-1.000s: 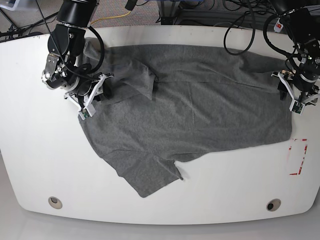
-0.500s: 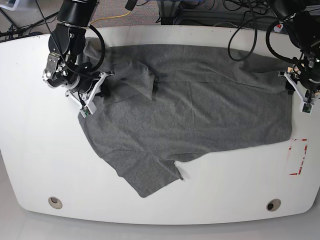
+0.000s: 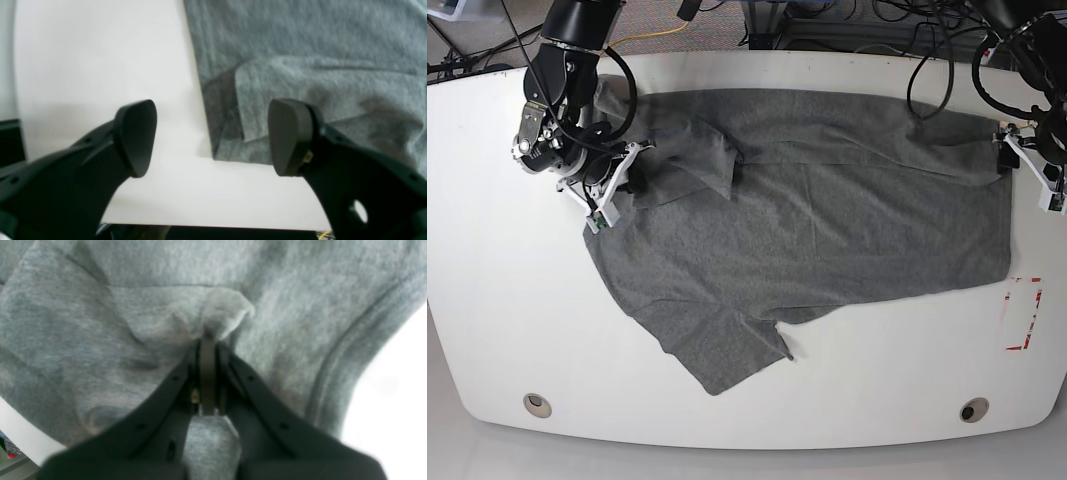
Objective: Fold the T-shirt properly
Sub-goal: 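Grasp the shirt edges near the collar with both grippers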
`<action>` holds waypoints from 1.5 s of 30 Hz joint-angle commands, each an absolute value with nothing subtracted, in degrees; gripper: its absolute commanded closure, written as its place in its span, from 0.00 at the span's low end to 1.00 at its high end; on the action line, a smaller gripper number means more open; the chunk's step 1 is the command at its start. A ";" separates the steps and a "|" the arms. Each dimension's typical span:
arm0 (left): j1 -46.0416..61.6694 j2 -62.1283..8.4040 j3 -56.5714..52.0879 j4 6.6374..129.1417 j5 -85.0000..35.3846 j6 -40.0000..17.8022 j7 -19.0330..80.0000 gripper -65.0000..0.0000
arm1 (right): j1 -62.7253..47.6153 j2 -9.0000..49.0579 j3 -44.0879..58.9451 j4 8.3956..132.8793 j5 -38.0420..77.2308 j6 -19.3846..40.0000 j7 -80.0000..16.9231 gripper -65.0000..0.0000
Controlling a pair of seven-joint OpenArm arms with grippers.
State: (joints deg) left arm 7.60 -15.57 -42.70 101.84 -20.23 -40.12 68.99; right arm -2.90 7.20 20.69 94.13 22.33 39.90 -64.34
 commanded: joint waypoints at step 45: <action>4.26 -15.25 -40.04 95.34 -20.62 -40.00 65.71 0.97 | -4.00 6.81 21.32 106.24 23.16 40.00 -63.69 1.00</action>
State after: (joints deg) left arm 4.32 -14.02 -39.13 92.68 -20.23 -40.10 66.94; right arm -4.29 6.07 21.08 103.18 22.39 39.94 -64.73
